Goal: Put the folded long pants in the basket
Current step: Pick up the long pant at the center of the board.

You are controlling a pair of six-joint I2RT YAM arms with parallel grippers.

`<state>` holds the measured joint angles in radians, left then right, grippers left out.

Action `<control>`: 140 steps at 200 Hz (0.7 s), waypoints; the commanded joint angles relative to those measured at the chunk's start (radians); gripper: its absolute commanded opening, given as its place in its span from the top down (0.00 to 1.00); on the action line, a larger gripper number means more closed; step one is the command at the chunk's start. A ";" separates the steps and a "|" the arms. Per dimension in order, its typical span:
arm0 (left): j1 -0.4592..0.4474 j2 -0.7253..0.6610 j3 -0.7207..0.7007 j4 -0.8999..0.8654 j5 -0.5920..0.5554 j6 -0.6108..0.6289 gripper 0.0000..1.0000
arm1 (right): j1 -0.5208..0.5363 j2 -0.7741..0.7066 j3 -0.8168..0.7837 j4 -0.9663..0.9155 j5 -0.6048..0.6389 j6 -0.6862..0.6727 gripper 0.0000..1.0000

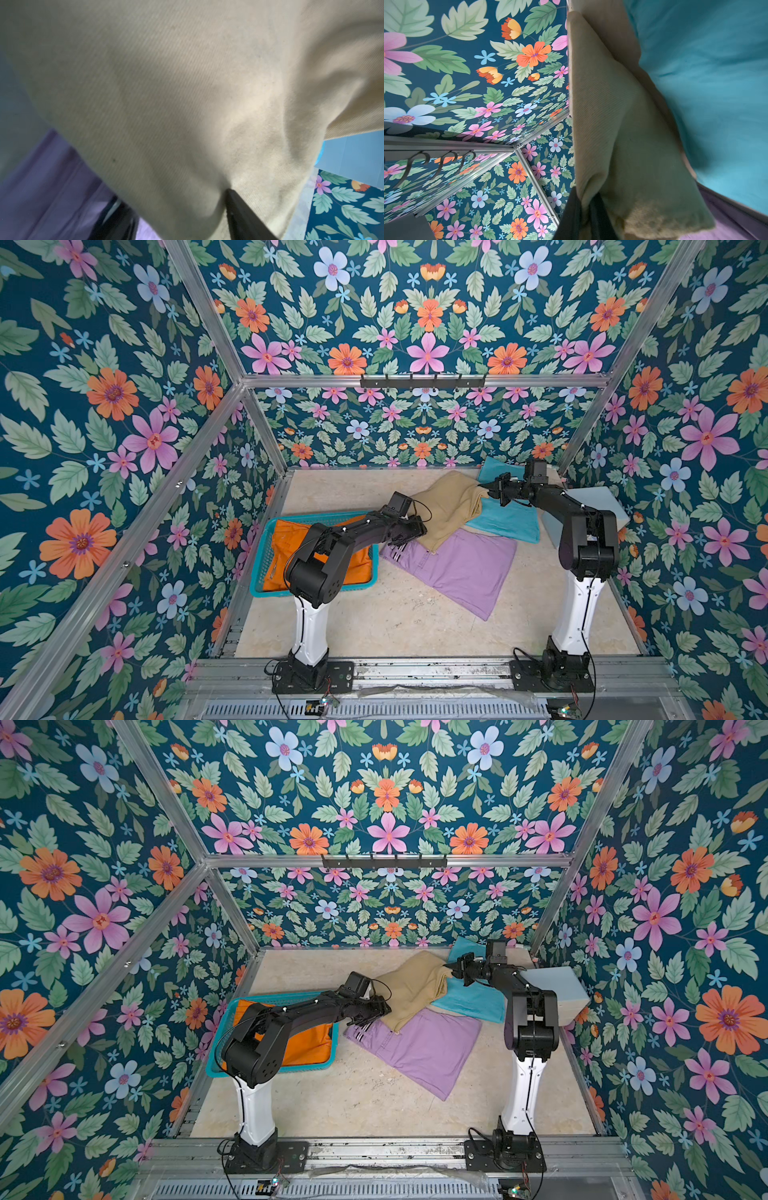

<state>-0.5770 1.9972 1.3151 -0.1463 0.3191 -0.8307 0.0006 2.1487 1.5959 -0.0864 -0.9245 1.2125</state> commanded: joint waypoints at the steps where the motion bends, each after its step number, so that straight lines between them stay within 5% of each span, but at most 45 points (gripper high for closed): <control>1: -0.003 -0.011 0.027 0.009 0.013 0.009 0.41 | -0.003 -0.024 0.015 -0.098 0.018 -0.098 1.00; 25: 0.000 -0.004 0.110 -0.055 -0.003 0.048 0.55 | -0.007 -0.033 0.027 -0.173 0.045 -0.155 1.00; 46: 0.002 0.021 0.160 -0.085 0.001 0.061 0.56 | -0.008 -0.035 0.026 -0.199 0.051 -0.175 1.00; 113: 0.005 0.034 0.111 -0.064 -0.008 0.052 0.30 | -0.013 -0.032 0.027 -0.234 0.066 -0.206 1.00; 140: 0.006 0.058 0.096 -0.046 0.014 0.045 0.28 | -0.012 -0.032 0.023 -0.234 0.066 -0.208 1.00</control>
<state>-0.5732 2.0415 1.4174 -0.2230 0.3187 -0.7822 -0.0124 2.1239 1.6165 -0.3035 -0.8551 1.0203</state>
